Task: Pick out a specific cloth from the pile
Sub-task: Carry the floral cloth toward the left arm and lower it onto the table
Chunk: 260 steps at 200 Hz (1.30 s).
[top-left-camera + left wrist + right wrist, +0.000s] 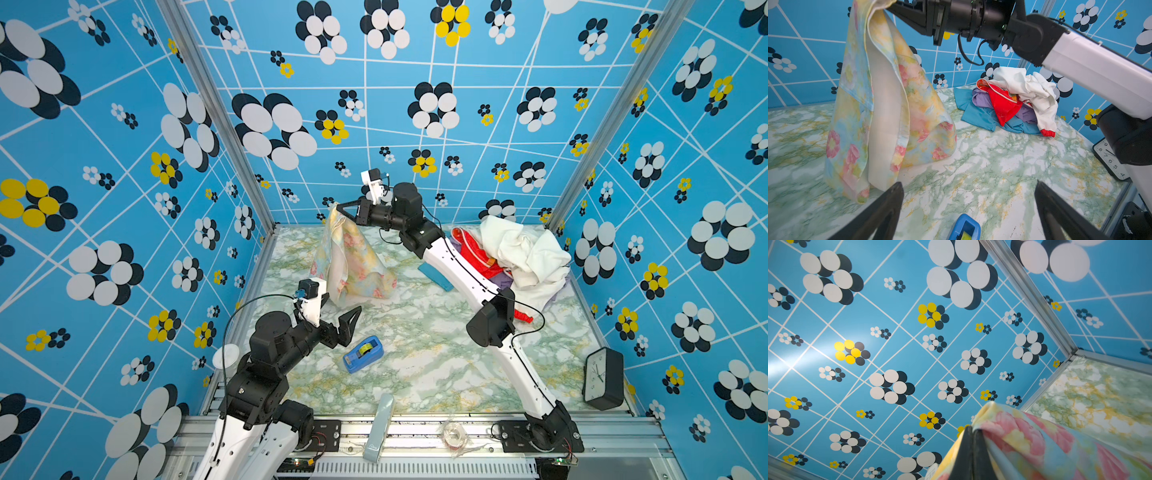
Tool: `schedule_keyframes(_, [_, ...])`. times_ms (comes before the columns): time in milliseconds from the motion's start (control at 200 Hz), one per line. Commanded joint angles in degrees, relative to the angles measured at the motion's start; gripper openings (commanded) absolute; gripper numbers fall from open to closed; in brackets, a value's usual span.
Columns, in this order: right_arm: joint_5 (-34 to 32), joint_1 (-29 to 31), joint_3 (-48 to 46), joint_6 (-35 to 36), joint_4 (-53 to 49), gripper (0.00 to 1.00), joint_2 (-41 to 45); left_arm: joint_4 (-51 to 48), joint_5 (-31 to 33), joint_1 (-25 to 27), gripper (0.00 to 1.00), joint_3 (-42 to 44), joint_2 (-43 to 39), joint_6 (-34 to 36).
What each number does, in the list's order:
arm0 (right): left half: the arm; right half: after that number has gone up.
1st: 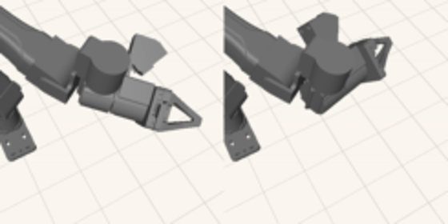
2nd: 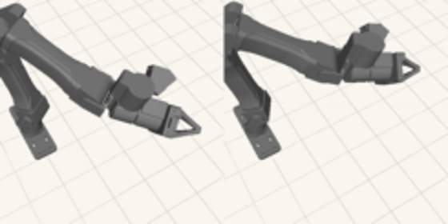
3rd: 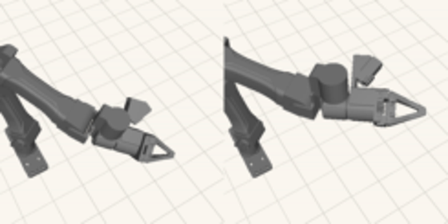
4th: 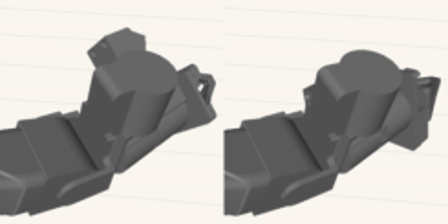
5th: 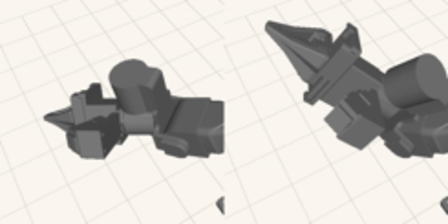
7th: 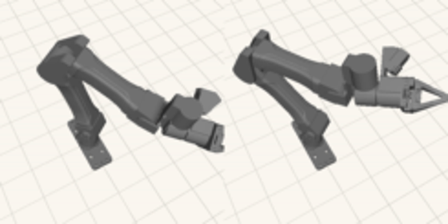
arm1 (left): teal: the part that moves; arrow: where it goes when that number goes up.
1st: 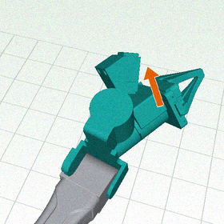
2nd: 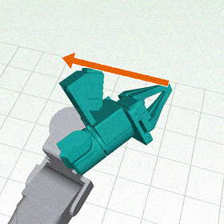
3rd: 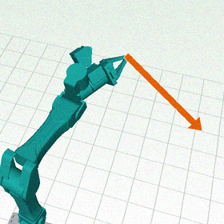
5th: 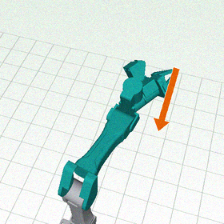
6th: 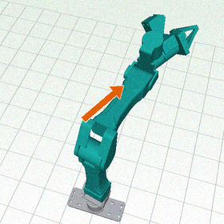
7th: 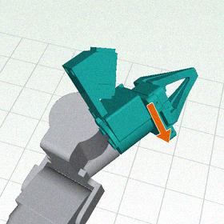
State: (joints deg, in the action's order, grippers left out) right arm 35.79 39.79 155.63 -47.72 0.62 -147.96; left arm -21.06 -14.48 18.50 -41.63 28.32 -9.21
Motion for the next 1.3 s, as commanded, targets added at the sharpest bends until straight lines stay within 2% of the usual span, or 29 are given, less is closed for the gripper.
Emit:
schedule_keyframes(0, [3.40, 0.14, 2.18, -6.75, 4.66, 0.00, -4.93, 0.05, 0.77, 0.48, 0.99, 1.00, -0.55, 0.76])
schedule_keyframes(265, [1.47, 0.28, 2.13, -2.93, -4.62, 0.00, -10.14, 0.41, 0.77, 0.57, 0.99, 1.55, -0.45, 0.77])
schedule_keyframes(575, [-6.84, 2.78, 0.42, 14.34, -27.52, 0.00, -8.00, 0.76, 0.92, 0.58, 0.99, 1.94, -0.45, 0.86])
schedule_keyframes(730, [-11.33, 3.71, -0.80, 18.82, -35.74, 0.00, -7.30, 0.77, 0.74, 0.60, 0.99, 2.06, -0.37, 0.87])
schedule_keyframes(970, [-16.29, 4.58, -3.58, 22.42, -40.89, 0.00, -6.19, 0.84, 0.69, 0.58, 0.99, 2.25, -0.19, 0.78])
schedule_keyframes(1295, [-16.51, 5.01, -3.74, 21.20, -41.68, 0.00, -9.38, 0.84, 0.68, 0.58, 0.99, 2.24, -0.19, 0.69])
